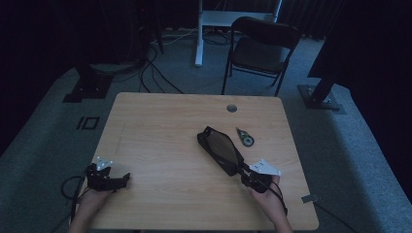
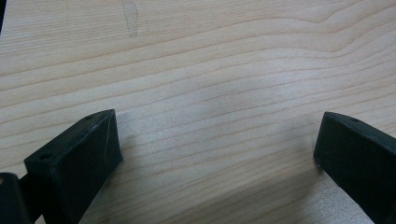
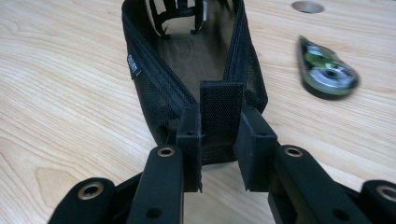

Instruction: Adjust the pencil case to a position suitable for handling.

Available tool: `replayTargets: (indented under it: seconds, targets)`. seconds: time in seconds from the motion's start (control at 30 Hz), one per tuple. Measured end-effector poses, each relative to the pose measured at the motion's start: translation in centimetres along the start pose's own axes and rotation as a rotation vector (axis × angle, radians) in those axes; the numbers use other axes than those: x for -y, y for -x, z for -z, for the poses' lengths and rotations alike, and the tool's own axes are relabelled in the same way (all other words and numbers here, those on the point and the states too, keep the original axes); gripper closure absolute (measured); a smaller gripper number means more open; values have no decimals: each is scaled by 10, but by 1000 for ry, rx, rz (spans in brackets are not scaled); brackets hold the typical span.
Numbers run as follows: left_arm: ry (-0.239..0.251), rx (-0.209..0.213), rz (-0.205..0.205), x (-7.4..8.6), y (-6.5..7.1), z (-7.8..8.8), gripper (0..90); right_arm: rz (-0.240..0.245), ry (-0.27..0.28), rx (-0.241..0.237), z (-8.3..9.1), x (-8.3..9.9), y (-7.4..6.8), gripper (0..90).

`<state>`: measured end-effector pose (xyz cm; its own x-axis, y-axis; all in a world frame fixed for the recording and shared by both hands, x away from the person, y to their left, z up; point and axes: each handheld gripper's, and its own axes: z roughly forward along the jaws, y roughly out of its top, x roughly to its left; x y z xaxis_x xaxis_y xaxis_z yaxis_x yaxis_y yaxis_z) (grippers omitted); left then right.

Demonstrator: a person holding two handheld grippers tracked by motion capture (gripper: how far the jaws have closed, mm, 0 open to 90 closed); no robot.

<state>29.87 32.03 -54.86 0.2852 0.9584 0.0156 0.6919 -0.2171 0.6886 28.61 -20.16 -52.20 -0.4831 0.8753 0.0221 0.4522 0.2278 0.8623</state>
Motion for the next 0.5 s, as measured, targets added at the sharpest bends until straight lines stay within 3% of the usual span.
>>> replayTargets:
  seconds: [0.2, 0.33, 0.5]
  targets:
    - [0, 0, 0, 0, 0, 0, 7, -35, 10, 19, 11, 8, 3, 728]
    - [0, 0, 0, 0, 0, 0, 7, -38, 11, 20, 18, 13, -2, 728]
    - [0, 0, 0, 0, 0, 0, 7, -42, 22, 58, 26, 19, -9, 728]
